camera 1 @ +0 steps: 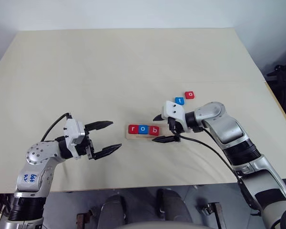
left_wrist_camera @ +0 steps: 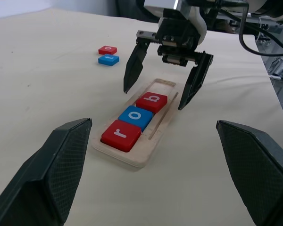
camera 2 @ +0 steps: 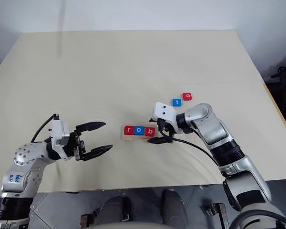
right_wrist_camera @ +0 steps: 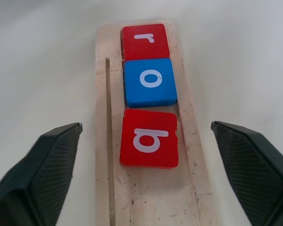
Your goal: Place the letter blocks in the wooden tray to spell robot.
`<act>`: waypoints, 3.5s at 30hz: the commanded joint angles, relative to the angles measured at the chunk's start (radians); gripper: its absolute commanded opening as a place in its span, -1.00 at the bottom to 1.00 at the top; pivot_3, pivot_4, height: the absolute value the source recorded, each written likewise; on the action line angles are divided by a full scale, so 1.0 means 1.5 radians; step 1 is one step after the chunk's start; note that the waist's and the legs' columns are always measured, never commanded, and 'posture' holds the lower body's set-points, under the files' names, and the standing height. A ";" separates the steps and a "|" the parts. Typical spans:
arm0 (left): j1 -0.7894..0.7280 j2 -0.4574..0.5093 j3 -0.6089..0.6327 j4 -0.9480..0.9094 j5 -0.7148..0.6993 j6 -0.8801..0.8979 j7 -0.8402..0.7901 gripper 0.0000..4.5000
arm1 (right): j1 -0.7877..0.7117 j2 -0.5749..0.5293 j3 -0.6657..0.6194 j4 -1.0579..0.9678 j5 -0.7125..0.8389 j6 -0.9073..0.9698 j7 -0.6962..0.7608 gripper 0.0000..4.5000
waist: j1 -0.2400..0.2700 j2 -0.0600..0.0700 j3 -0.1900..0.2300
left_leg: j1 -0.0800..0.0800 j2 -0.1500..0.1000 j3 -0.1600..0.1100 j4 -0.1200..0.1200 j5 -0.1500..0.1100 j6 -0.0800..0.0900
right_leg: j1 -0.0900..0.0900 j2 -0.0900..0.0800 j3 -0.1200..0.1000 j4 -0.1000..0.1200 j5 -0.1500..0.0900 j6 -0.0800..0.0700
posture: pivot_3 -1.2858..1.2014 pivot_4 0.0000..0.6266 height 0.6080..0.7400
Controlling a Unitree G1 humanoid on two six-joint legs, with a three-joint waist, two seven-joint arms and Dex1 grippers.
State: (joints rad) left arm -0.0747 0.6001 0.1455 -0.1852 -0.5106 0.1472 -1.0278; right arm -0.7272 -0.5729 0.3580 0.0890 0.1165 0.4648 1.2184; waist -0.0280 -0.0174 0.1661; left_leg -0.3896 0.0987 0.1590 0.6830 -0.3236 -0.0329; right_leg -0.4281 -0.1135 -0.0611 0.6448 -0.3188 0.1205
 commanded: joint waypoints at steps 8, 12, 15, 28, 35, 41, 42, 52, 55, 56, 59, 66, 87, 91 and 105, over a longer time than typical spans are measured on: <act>-0.006 0.001 0.008 -0.007 -0.013 -0.004 -0.007 1.00 | 0.050 -0.062 -0.048 -0.072 0.021 0.047 -0.011 -0.04 | 0.001 0.000 0.000 | 0.000 0.000 0.000 0.000 0.000 0.000 | 0.000 0.000 0.000 0.000 0.000 0.000 | 0.03 -0.52 1.00; -0.009 0.000 0.008 -0.004 -0.012 -0.005 -0.008 1.00 | 0.057 -0.048 -0.041 -0.069 0.014 0.053 -0.037 -0.63 | -0.001 0.000 0.000 | 0.000 0.000 0.000 0.000 0.000 0.000 | 0.000 0.000 0.000 0.000 0.000 0.000 | 0.03 -0.52 1.00; -0.014 0.000 0.007 -0.002 -0.011 -0.003 -0.008 1.00 | 0.045 -0.028 -0.031 -0.052 0.004 0.055 -0.060 -0.82 | 0.000 0.000 0.000 | 0.000 0.000 0.000 0.000 0.000 0.000 | 0.000 0.000 0.000 0.000 0.000 0.000 | 0.03 -0.52 1.00; -0.014 -0.005 0.006 -0.006 -0.007 -0.005 0.002 1.00 | 0.023 0.017 -0.014 -0.030 -0.009 0.047 -0.088 -0.82 | 0.000 0.000 0.000 | 0.000 0.000 0.000 0.000 0.000 0.000 | 0.000 0.000 0.000 0.000 0.000 0.000 | 0.03 -0.52 1.00; -0.020 -0.008 0.002 0.000 -0.004 -0.006 0.000 1.00 | 0.026 0.006 -0.032 -0.051 0.001 0.051 -0.087 -0.82 | 0.000 0.000 0.000 | 0.000 0.000 0.000 0.000 0.000 0.000 | 0.000 0.000 0.000 0.000 0.000 0.000 | 0.03 -0.52 1.00; -0.028 -0.006 0.000 0.010 -0.004 -0.006 -0.008 1.00 | 0.040 -0.010 -0.056 -0.118 0.051 0.105 -0.069 -0.82 | 0.000 0.000 0.000 | 0.000 0.000 0.000 0.000 0.000 0.000 | 0.000 0.000 0.000 0.000 0.000 0.000 | 0.03 -0.52 1.00; -0.029 -0.006 -0.001 0.011 -0.004 -0.006 -0.009 1.00 | 0.042 -0.011 -0.057 -0.126 0.055 0.112 -0.070 -0.82 | 0.000 0.000 0.000 | 0.000 0.000 0.000 0.000 0.000 0.000 | 0.000 0.000 0.000 0.000 0.000 0.000 | 0.03 -0.52 1.00; -0.032 -0.004 -0.003 0.012 -0.006 -0.003 -0.012 1.00 | 0.071 -0.002 -0.039 -0.137 0.054 0.118 -0.092 -0.99 | 0.000 0.000 0.000 | 0.000 0.000 0.000 0.000 0.000 0.000 | 0.000 0.000 0.000 0.000 0.000 0.000 | 0.03 -0.52 1.00; -0.031 -0.004 -0.002 0.011 -0.006 -0.002 -0.011 1.00 | 0.071 -0.004 -0.035 -0.116 0.042 0.105 -0.095 -0.99 | 0.000 0.000 0.000 | 0.000 0.000 0.000 0.000 0.000 0.000 | 0.000 0.000 0.000 0.000 0.000 0.000 | 0.03 -0.52 1.00; -0.030 -0.004 -0.002 0.010 -0.006 -0.002 -0.010 1.00 | 0.071 -0.003 -0.034 -0.114 0.041 0.103 -0.095 -0.99 | 0.000 0.000 0.000 | 0.000 0.000 0.000 0.000 0.000 0.000 | 0.000 0.000 0.000 0.000 0.000 0.000 | 0.03 -0.52 1.00; -0.030 -0.005 -0.003 0.009 -0.006 -0.002 -0.009 1.00 | 0.068 0.004 -0.031 -0.107 0.037 0.100 -0.102 -0.99 | 0.000 0.000 0.000 | 0.000 0.000 0.000 0.000 0.000 0.000 | 0.000 0.000 0.000 0.000 0.000 0.000 | 0.03 -0.52 1.00; -0.033 -0.010 -0.007 0.011 -0.004 -0.003 -0.006 1.00 | 0.066 0.016 -0.030 -0.096 0.031 0.090 -0.112 -0.99 | 0.000 0.000 0.000 | 0.000 0.000 0.000 0.000 0.000 0.000 | 0.000 0.000 0.000 0.000 0.000 0.000 | 0.03 -0.52 1.00; -0.121 0.005 -0.021 0.136 0.032 -0.024 -0.034 1.00 | 0.597 -0.002 -0.595 -0.297 0.236 -0.121 -0.187 0.43 | 0.018 -0.001 0.000 | 0.001 0.000 -0.001 0.000 0.000 0.000 | 0.002 0.001 0.000 -0.001 0.000 0.000 | 0.03 -0.52 1.00; -0.135 0.008 -0.018 0.159 0.034 -0.023 -0.036 1.00 | 0.672 0.010 -0.636 -0.293 0.227 -0.174 -0.202 0.99 | 0.018 -0.001 0.000 | 0.002 0.000 0.000 0.000 0.000 0.000 | 0.002 0.001 0.000 -0.001 0.000 0.000 | 0.03 -0.52 1.00; -0.157 -0.006 -0.020 0.134 0.017 0.002 -0.025 1.00 | 0.433 -0.024 -0.471 -0.240 0.226 -0.026 -0.321 0.99 | 0.009 0.000 0.000 | 0.003 0.000 0.000 0.000 0.000 0.000 | 0.002 0.001 0.001 0.000 0.000 0.000 | 0.03 -0.52 1.00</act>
State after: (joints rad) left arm -0.3064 0.5950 0.1033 0.0519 -0.4666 0.1448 -1.0741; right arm -0.0058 -0.5804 -0.3990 -0.2814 0.4614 0.3422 0.7820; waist -0.0142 -0.0182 0.1657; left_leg -0.3857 0.0982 0.1585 0.6828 -0.3238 -0.0331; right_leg -0.4248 -0.1123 -0.0595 0.6454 -0.3184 0.1200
